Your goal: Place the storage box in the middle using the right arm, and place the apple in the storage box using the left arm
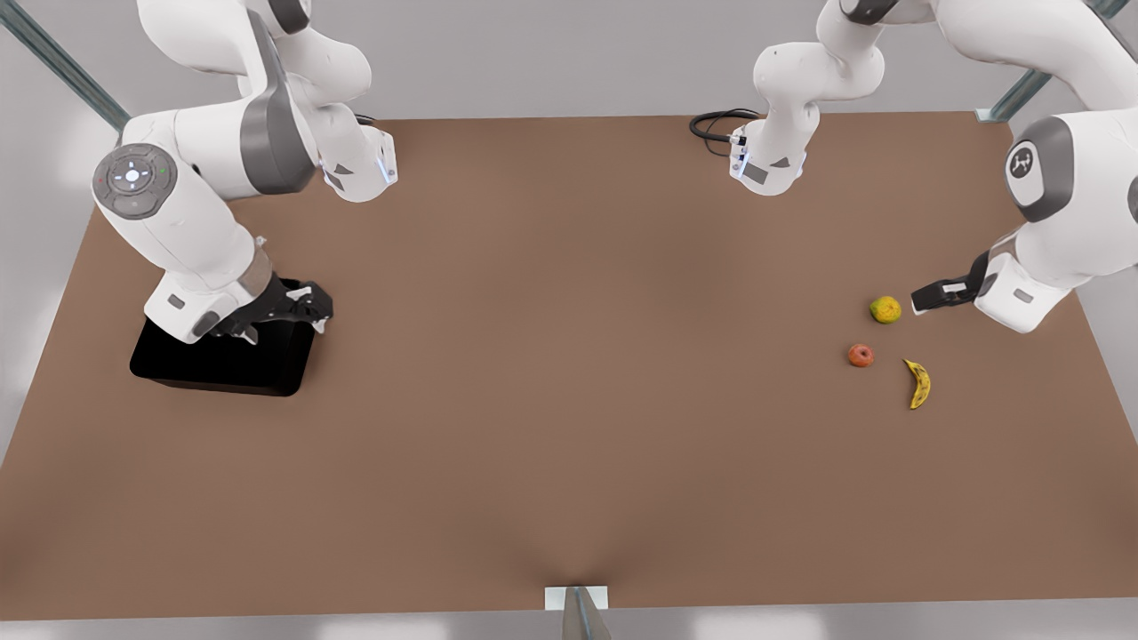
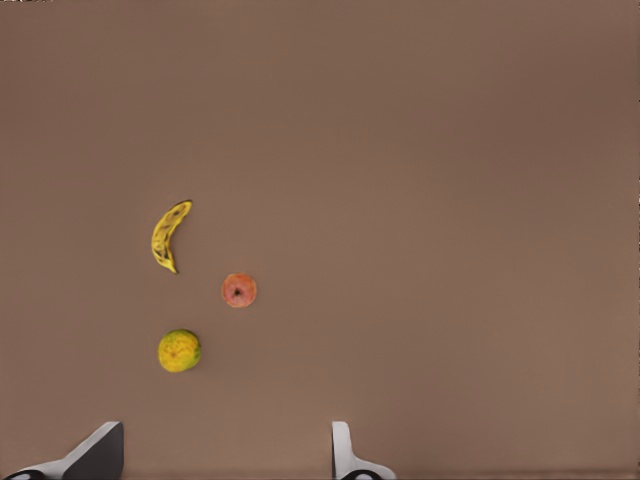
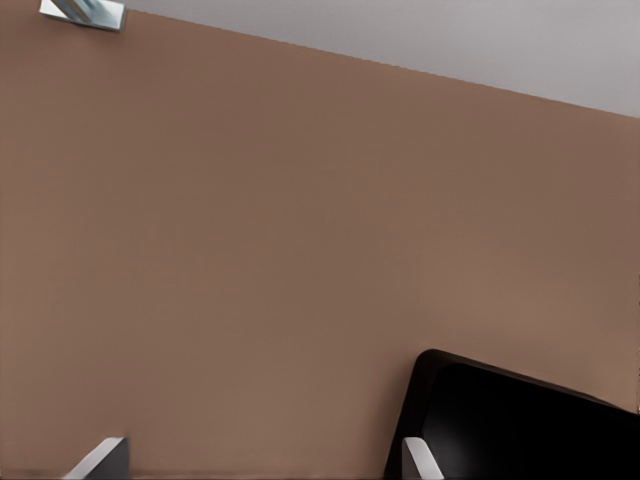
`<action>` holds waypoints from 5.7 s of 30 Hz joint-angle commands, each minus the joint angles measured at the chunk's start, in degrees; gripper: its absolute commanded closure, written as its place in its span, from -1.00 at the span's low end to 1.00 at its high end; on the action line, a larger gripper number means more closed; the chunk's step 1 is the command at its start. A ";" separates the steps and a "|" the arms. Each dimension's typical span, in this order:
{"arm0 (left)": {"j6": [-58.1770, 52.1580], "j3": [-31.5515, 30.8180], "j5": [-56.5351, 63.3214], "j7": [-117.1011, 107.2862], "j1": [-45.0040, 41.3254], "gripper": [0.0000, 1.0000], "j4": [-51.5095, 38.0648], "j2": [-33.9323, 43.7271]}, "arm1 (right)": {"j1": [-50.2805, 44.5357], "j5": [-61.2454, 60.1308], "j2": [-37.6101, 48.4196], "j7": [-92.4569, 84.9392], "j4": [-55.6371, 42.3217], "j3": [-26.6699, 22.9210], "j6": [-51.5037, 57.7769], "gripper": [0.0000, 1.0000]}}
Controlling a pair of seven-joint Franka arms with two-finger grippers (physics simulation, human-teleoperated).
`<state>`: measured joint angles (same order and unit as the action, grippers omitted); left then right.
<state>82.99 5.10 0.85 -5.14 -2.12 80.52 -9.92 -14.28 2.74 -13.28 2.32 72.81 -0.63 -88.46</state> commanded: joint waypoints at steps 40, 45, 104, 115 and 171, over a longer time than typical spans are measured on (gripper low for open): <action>52.89 -3.08 3.02 8.56 11.87 -1.00 43.76 -10.30 | 6.81 5.34 1.16 -12.34 62.10 -11.85 -48.38 -0.71; 57.11 -4.05 3.02 12.70 12.93 -1.00 46.21 -10.04 | 6.72 5.26 0.72 -12.25 62.01 -11.85 -48.03 0.57; 69.33 -5.63 2.40 9.79 18.55 -0.99 48.59 -15.57 | -42.32 -3.62 -19.67 35.38 12.80 1.86 -42.05 0.57; 69.33 -5.63 2.05 9.71 18.29 -0.52 49.21 -15.22 | -49.62 -3.71 -33.03 44.00 -3.03 1.16 -47.94 0.57; 68.63 -5.98 2.23 10.23 18.73 -0.18 50.52 -13.73 | -5.76 -0.46 9.07 14.99 8.66 3.09 -1.01 -1.00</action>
<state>151.63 -0.92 3.74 5.03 16.62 131.05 -23.64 -18.47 2.29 -4.23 17.31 81.50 2.44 -89.49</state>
